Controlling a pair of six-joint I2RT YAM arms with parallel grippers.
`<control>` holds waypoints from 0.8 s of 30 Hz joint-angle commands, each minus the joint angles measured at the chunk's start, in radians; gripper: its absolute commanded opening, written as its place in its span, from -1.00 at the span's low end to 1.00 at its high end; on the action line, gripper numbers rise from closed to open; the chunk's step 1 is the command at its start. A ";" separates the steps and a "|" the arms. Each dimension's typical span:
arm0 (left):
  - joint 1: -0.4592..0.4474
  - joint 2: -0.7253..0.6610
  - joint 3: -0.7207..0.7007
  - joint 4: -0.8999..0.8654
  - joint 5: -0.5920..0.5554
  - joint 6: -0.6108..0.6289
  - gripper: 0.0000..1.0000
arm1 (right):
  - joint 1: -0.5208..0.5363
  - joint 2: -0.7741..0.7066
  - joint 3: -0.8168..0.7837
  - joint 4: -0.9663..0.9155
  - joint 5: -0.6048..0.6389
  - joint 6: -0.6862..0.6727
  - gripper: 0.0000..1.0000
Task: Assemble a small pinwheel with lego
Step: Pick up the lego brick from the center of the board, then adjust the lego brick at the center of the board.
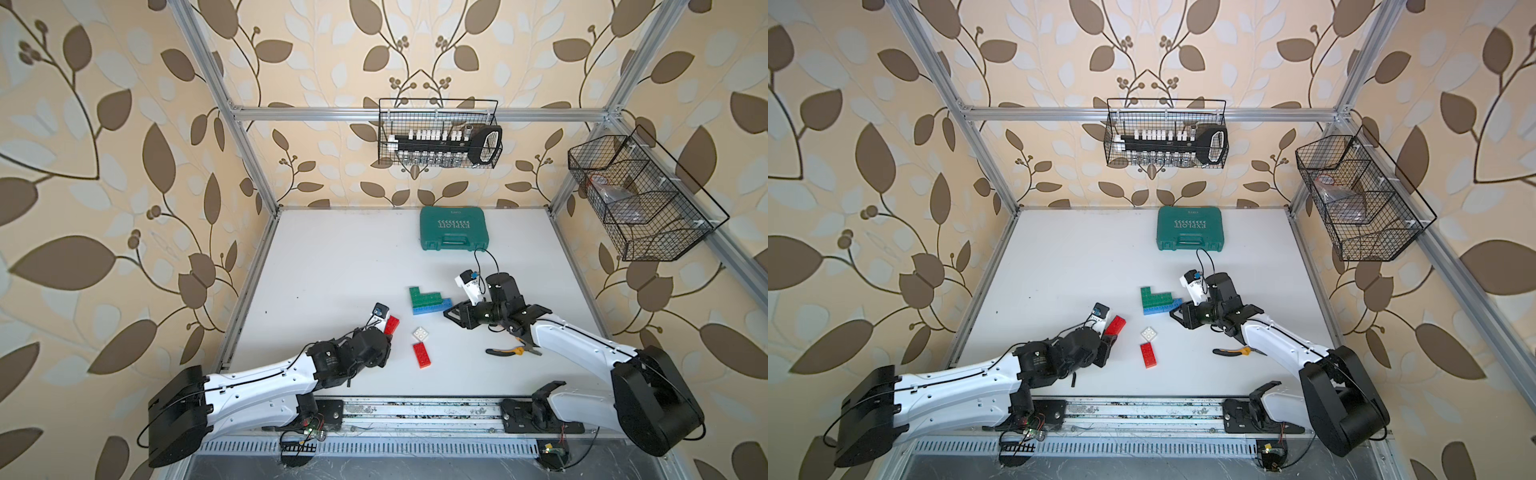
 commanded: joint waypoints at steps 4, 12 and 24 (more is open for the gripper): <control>0.090 0.146 0.155 -0.078 0.332 0.206 -0.60 | -0.001 0.134 0.026 0.094 -0.047 0.061 -0.22; 0.100 0.274 0.139 0.074 0.368 0.273 -0.83 | -0.002 0.219 0.023 0.149 -0.038 0.051 -0.22; 0.159 0.375 0.121 0.294 0.337 0.486 -1.00 | -0.050 0.349 0.105 0.201 0.017 0.029 -0.29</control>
